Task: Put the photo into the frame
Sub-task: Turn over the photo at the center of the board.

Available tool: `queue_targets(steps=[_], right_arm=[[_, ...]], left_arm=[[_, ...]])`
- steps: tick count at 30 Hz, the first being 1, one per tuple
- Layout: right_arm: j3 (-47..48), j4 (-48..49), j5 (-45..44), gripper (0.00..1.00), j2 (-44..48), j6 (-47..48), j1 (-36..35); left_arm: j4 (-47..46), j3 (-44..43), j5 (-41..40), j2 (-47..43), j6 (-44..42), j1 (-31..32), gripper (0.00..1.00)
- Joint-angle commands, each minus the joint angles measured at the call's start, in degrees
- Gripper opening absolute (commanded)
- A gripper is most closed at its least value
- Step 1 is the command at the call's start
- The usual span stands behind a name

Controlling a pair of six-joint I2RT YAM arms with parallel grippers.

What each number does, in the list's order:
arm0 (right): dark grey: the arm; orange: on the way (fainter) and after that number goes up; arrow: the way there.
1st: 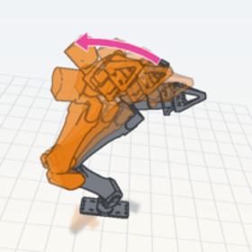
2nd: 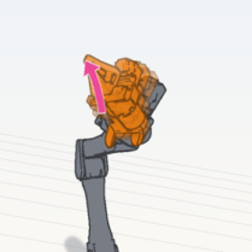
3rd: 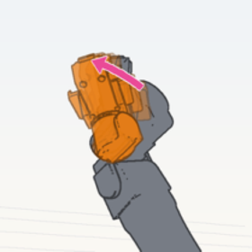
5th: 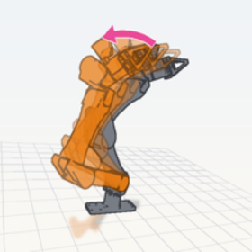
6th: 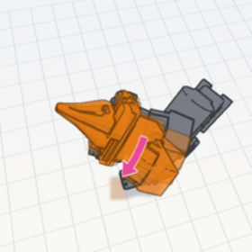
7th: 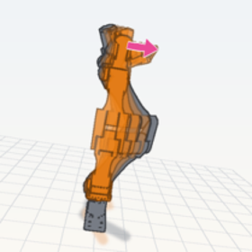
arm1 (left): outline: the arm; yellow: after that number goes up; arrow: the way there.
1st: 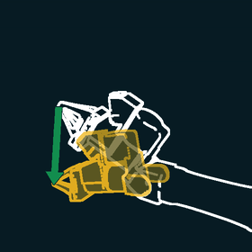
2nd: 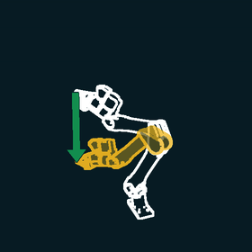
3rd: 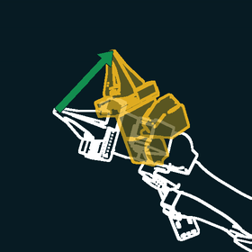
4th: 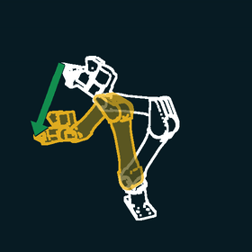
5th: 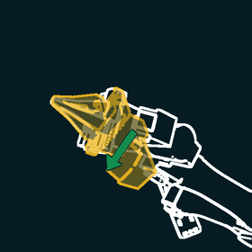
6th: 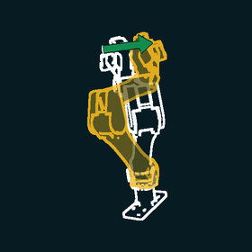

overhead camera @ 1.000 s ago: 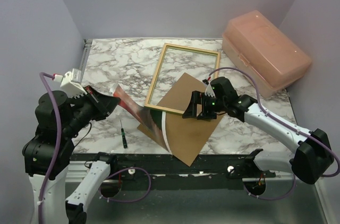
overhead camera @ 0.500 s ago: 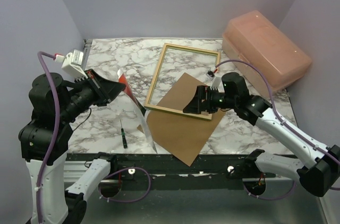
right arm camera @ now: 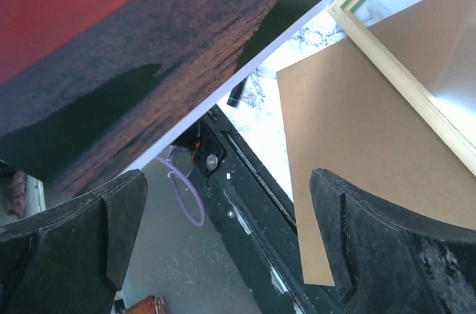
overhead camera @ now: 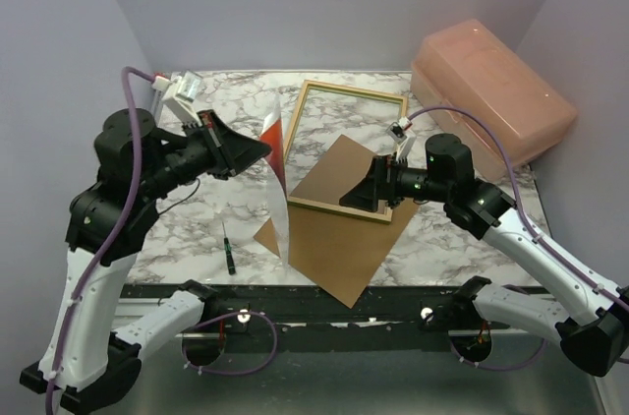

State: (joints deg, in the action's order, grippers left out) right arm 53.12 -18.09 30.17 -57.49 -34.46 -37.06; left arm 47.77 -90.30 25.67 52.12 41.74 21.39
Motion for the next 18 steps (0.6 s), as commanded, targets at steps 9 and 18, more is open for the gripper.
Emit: queue_targets(steps=[9,18], right_arm=[[-4.1,-9.0,-27.1,1.00,6.4,-8.3,0.1],[-5.3,-14.4,-36.6,1.00,8.6,-12.7,0.3]], left_arm=[[-12.6,20.6,-11.1,13.8,1.4,16.0,0.00],[-12.7,22.4,-13.9,28.1,-1.4,29.9,0.14]])
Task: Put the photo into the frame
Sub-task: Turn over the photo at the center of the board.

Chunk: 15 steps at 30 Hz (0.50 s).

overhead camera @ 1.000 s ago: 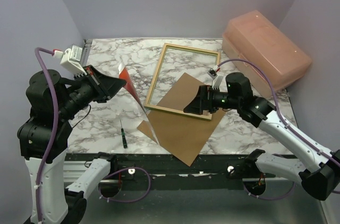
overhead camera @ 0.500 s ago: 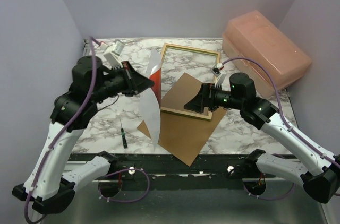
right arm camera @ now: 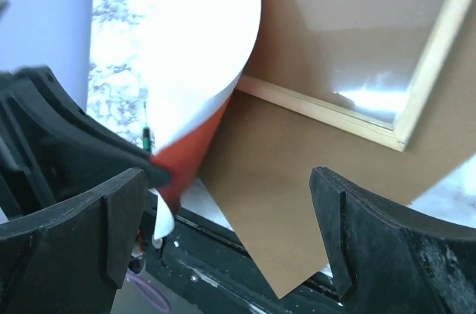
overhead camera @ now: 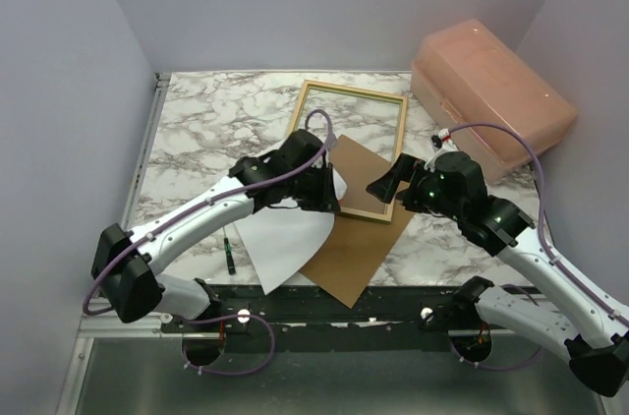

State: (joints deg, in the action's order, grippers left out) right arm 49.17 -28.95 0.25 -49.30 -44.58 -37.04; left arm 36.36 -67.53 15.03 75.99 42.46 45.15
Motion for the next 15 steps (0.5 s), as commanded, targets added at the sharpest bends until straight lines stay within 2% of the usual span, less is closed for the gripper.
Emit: queue_targets(steps=[1,2,5,9,12,15], right_arm=[[-1.5,-3.5,-6.8,1.00,0.4,-2.6,0.2],[-1.8,-3.5,-7.0,1.00,0.2,-2.7,0.2],[-3.2,-2.2,-6.4,1.00,0.3,-2.5,0.2],[-5.4,2.4,-2.3,1.00,-0.2,-0.4,0.2],[-6.4,6.0,1.9,1.00,-2.9,1.3,0.2],[-6.5,8.6,5.9,1.00,-7.3,3.3,0.3]], left_arm=[[-0.7,-0.5,-4.1,5.1,-2.2,7.5,0.20],[-0.7,-0.3,-4.6,5.7,-2.2,9.0,0.25],[-3.4,1.5,-3.4,5.3,-1.7,12.2,0.56],[-5.5,5.2,-3.1,2.7,-0.3,12.7,0.79],[-7.8,9.0,-3.3,-0.4,0.5,12.7,0.89],[-10.1,13.0,-3.3,-3.3,2.0,12.1,0.90]])
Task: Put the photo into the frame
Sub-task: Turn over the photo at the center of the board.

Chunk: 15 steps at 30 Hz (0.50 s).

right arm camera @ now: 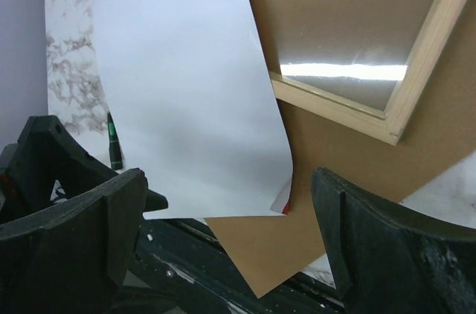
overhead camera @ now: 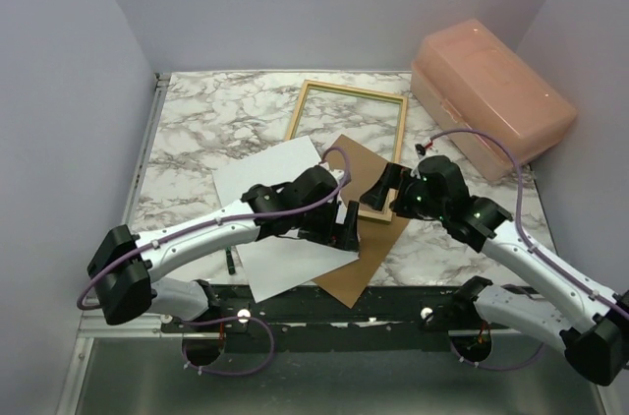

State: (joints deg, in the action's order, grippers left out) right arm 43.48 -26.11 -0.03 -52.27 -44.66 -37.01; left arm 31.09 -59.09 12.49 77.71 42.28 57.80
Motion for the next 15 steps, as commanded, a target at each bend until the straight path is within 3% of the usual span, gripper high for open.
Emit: queue_targets(steps=[1,8,15], right_arm=[[-0.5,6.4,7.8,1.00,-6.4,4.0,0.3],[2.1,7.3,16.9,0.97,-21.4,7.7,0.5],[-0.9,13.1,21.9,0.90,-27.8,8.1,0.9]], left_arm=[[-5.5,5.8,-0.5,-5.8,2.8,-1.2,0.90],[-13.6,19.5,2.9,-12.3,9.2,-6.8,0.90],[-15.8,34.7,3.5,-24.0,13.8,-17.4,0.85]])
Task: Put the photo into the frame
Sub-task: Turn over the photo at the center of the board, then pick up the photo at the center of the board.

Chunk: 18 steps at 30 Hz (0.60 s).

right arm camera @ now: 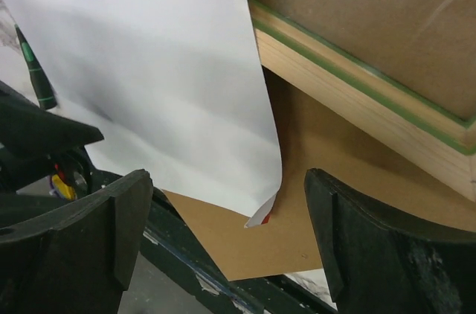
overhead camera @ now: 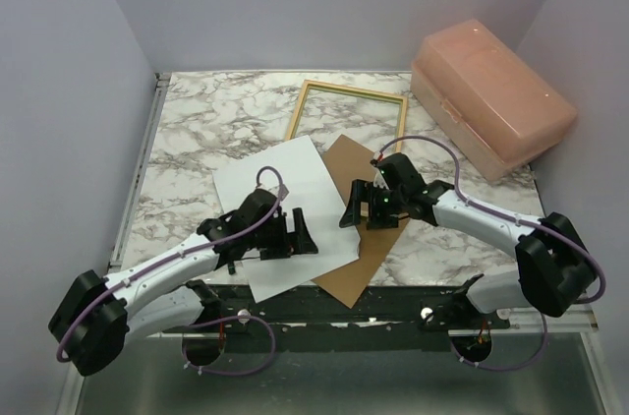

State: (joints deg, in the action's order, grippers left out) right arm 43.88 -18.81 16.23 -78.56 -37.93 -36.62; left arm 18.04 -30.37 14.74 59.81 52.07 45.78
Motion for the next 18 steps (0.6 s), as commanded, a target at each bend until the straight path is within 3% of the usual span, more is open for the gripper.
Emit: queue_targets(steps=[1,7,18], right_arm=[[-1.9,6.8,6.5,0.89,-1.9,1.4,0.5],[-3.3,12.4,6.2,0.85,-7.1,3.1,1.3],[-6.1,30.3,17.9,0.83,-12.5,2.6,3.0]], left_arm=[[-2.2,7.3,0.9,-7.8,4.1,-6.9,0.84],[-3.7,11.8,1.8,-12.2,3.9,-12.3,0.78],[-6.0,12.6,3.4,-5.7,2.3,-13.1,0.68]])
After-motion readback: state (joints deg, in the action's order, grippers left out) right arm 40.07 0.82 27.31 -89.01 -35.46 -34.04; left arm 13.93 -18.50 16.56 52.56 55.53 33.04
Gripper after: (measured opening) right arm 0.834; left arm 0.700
